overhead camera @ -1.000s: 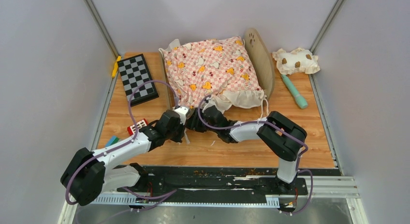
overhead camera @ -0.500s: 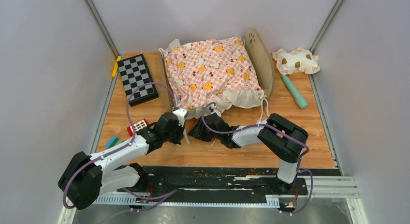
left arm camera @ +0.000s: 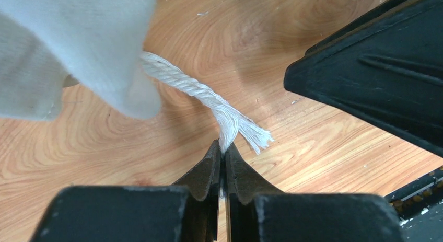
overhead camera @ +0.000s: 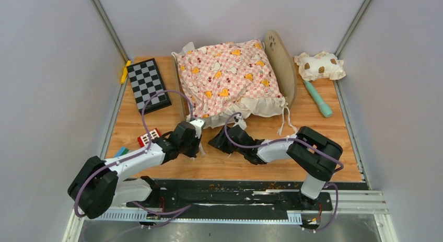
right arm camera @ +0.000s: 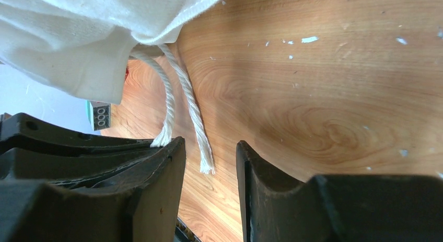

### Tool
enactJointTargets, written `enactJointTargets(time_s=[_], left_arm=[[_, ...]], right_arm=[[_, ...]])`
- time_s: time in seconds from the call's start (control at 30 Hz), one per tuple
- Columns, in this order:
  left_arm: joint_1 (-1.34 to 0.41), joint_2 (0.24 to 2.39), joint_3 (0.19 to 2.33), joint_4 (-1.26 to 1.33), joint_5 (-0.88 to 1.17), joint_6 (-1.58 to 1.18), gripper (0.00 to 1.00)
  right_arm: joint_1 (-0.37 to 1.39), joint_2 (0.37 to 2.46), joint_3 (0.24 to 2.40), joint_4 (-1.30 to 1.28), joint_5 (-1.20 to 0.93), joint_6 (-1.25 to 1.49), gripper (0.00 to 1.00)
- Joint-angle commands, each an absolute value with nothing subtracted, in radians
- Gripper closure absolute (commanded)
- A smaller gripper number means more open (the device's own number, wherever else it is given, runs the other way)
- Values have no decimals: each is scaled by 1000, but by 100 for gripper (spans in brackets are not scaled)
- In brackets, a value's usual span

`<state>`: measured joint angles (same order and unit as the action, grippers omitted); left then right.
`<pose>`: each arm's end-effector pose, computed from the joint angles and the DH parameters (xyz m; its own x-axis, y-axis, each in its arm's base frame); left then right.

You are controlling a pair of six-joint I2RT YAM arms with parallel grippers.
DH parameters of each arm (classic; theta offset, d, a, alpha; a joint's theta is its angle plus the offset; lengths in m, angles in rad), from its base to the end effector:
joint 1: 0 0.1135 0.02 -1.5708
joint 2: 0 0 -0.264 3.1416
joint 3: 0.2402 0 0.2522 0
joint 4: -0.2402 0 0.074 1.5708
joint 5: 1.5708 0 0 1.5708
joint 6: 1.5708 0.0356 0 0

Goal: Set up the pet bed
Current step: Adjust the ropes on the bed frame.

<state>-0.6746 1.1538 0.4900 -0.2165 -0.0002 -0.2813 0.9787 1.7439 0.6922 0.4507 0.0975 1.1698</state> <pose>0.1662 -0.1329 0.1667 -0.7518 0.2458 -0.6119 0.4328 0.8840 -0.1767 0.1867 0.2713 0.1287 -0.8422 0.3896 -0.3726 -0.0143 0.6748 0.7379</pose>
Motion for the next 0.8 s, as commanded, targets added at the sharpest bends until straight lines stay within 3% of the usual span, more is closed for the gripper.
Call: enactJointTargets(time_s=[0.0,0.43,0.77], left_arm=[[-681,1184,546,-208,23,-265,90],[-691,1235,646,-265,28,-201,89],[-701,1340,758,-384,-92,-103,86]], right_arm=[[984,1693,670,463,154,1171,59],[982,1674,640,474,162,1166,59],[968,1640,604,483,170,1157,59]])
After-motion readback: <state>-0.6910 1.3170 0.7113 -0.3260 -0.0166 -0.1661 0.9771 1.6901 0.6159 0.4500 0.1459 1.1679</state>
